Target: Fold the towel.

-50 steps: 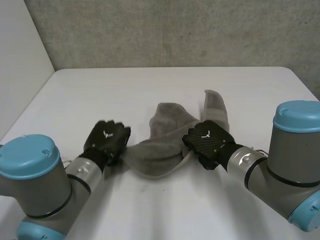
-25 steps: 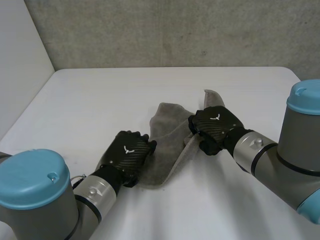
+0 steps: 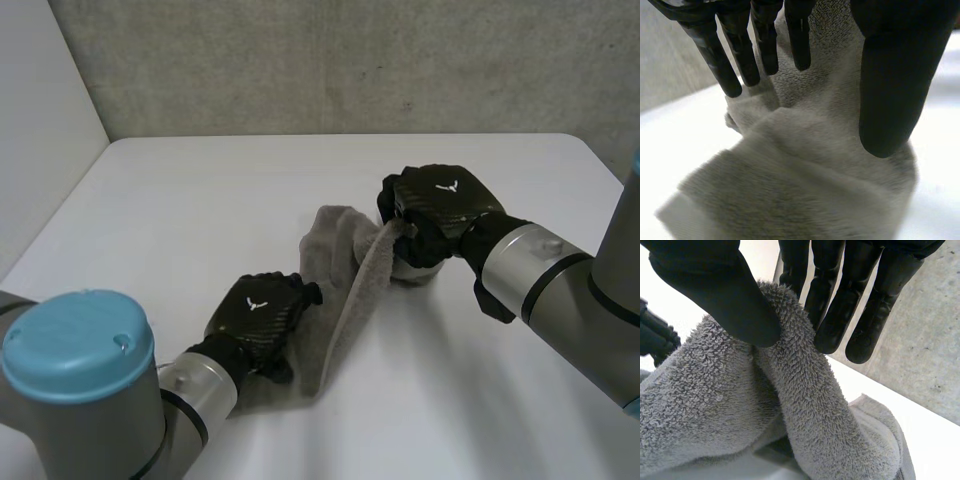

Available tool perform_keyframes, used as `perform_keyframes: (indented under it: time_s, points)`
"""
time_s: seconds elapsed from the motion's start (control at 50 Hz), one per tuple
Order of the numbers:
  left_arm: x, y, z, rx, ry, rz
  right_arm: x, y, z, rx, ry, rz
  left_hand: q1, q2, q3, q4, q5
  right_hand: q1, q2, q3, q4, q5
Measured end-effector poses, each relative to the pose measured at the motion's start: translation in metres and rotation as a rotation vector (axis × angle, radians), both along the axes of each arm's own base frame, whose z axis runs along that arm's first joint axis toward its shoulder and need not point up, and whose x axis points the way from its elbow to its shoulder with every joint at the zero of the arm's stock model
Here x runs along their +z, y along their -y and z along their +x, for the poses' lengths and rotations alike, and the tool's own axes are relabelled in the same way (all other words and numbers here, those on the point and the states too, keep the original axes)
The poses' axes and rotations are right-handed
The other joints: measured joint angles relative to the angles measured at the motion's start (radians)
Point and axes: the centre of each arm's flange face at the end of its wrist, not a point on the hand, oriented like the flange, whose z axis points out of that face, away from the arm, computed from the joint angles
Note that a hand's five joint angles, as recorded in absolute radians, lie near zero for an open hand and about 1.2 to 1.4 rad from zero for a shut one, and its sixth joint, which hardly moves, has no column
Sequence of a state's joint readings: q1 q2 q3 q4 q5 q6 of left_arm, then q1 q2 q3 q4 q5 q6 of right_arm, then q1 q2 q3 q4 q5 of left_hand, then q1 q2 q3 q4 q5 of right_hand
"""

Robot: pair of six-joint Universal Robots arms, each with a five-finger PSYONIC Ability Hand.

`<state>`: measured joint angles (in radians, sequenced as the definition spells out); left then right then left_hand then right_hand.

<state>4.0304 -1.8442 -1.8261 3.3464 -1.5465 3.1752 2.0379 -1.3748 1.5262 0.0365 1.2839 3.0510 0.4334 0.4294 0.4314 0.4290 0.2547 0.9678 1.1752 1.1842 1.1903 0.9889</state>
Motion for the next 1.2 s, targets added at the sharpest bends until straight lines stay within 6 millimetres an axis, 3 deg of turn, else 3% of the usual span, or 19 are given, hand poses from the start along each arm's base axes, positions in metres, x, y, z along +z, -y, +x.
perform_keyframes:
  time_s: [0.22,0.5,0.52,0.54,0.56,0.62,0.64,0.76,0.82,0.9,1.0,1.1,1.2]
  points:
    - [-0.001,-0.001,-0.002,0.106,-0.191,0.296,0.015,-0.003,0.001,-0.019,0.11,0.034,-0.176,-0.178,-0.005,-0.178,-0.179,0.0,0.0,0.0,0.0,0.0]
    - [-0.015,0.005,-0.017,0.123,-0.31,0.416,0.018,-0.001,0.0,-0.051,0.118,0.028,-0.123,-0.113,-0.005,-0.112,-0.124,0.0,0.0,0.0,0.0,0.0]
    - [-0.019,0.01,-0.023,0.121,-0.325,0.403,0.016,-0.002,-0.001,-0.053,0.12,0.037,0.058,0.05,0.044,0.049,0.05,0.0,0.0,0.0,0.0,0.0]
    - [-0.02,0.012,-0.025,0.121,-0.33,0.397,0.016,-0.002,-0.001,-0.054,0.121,0.041,0.058,0.05,0.044,0.049,0.05,0.0,0.0,0.0,0.0,0.0]
    - [-0.023,0.018,-0.029,0.127,-0.343,0.375,0.014,-0.003,-0.001,-0.056,0.122,0.05,0.207,0.224,0.223,0.228,0.196,0.0,0.0,0.0,0.0,0.0]
    - [-0.025,0.025,-0.032,0.138,-0.356,0.347,0.012,-0.003,-0.002,-0.057,0.124,0.057,0.207,0.224,0.223,0.228,0.196,0.0,0.0,0.0,0.0,0.0]
    - [-0.026,0.032,-0.034,0.159,-0.372,0.308,0.011,-0.002,-0.003,-0.061,0.123,0.062,0.616,0.602,0.594,0.597,0.599,0.0,0.0,0.0,0.0,0.001]
    - [-0.014,0.046,-0.031,0.219,-0.41,0.205,0.011,0.001,-0.004,-0.057,0.099,0.041,0.719,0.746,0.742,0.745,0.739,0.0,0.0,0.0,0.0,0.001]
    - [0.009,0.049,-0.022,0.233,-0.422,0.128,0.009,0.002,-0.003,-0.036,0.029,-0.007,0.739,0.776,0.773,0.776,0.768,0.0,0.0,0.0,0.0,0.001]
    - [0.043,0.05,-0.002,0.229,-0.371,-0.009,-0.003,-0.002,-0.001,0.018,-0.15,-0.08,0.744,0.783,0.78,0.784,0.776,0.0,0.0,0.0,0.0,0.002]
    - [0.064,0.043,0.016,0.167,-0.19,-0.15,-0.02,-0.016,0.003,0.122,-0.371,-0.122,0.751,0.785,0.783,0.786,0.779,0.0,0.0,0.0,0.0,0.001]
    - [0.06,0.038,0.028,0.1,0.016,-0.193,-0.034,-0.035,0.008,0.243,-0.532,-0.111,0.753,0.787,0.783,0.788,0.78,0.0,0.0,0.0,0.0,0.002]
    - [0.036,0.034,0.036,0.015,0.251,-0.142,-0.046,-0.043,0.012,0.325,-0.616,-0.076,0.753,0.787,0.783,0.788,0.78,0.0,0.0,0.0,0.0,0.001]
